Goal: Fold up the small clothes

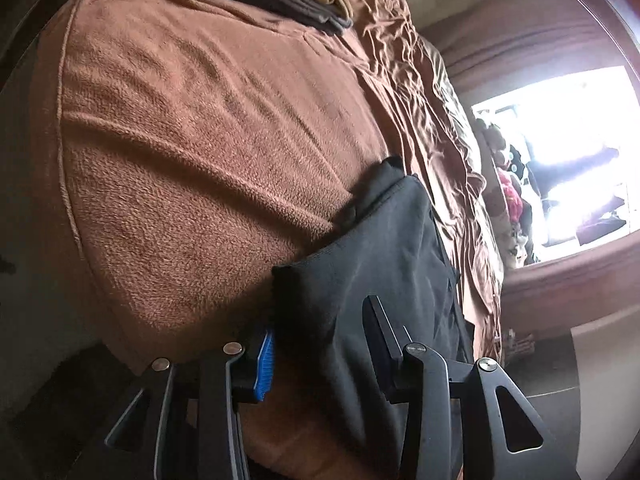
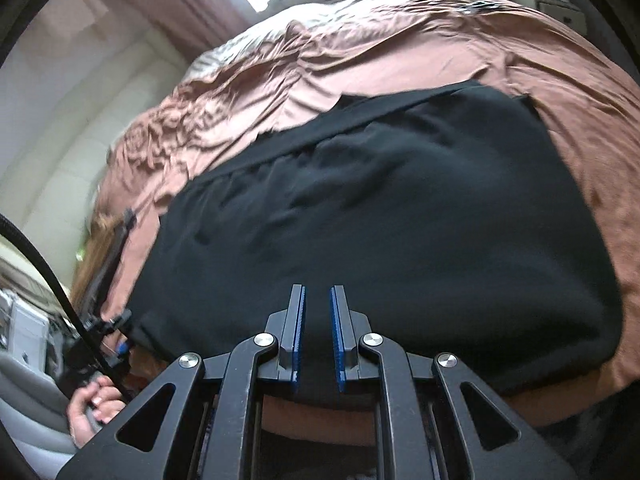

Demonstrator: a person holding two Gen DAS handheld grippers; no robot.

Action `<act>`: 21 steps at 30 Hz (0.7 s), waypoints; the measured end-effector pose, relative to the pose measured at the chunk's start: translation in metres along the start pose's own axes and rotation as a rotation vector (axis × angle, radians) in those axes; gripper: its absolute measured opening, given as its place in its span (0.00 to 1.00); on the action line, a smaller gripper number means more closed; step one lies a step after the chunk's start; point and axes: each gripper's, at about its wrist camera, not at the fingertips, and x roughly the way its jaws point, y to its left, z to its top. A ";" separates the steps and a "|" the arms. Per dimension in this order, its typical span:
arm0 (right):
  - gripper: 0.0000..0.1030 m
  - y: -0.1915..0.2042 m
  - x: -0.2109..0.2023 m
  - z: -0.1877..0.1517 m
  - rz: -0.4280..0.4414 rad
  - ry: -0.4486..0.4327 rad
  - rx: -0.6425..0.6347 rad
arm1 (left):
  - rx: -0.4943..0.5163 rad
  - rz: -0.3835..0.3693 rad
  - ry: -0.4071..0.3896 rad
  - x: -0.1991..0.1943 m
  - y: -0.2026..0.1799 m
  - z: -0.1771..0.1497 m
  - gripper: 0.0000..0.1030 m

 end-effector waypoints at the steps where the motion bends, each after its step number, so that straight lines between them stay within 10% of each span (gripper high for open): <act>1: 0.09 0.006 0.007 0.002 -0.002 0.010 -0.013 | 0.004 0.002 0.000 0.001 -0.001 0.000 0.40; 21: 0.09 0.045 0.099 -0.008 0.053 0.209 -0.148 | 0.032 -0.004 -0.005 0.000 -0.003 0.000 0.24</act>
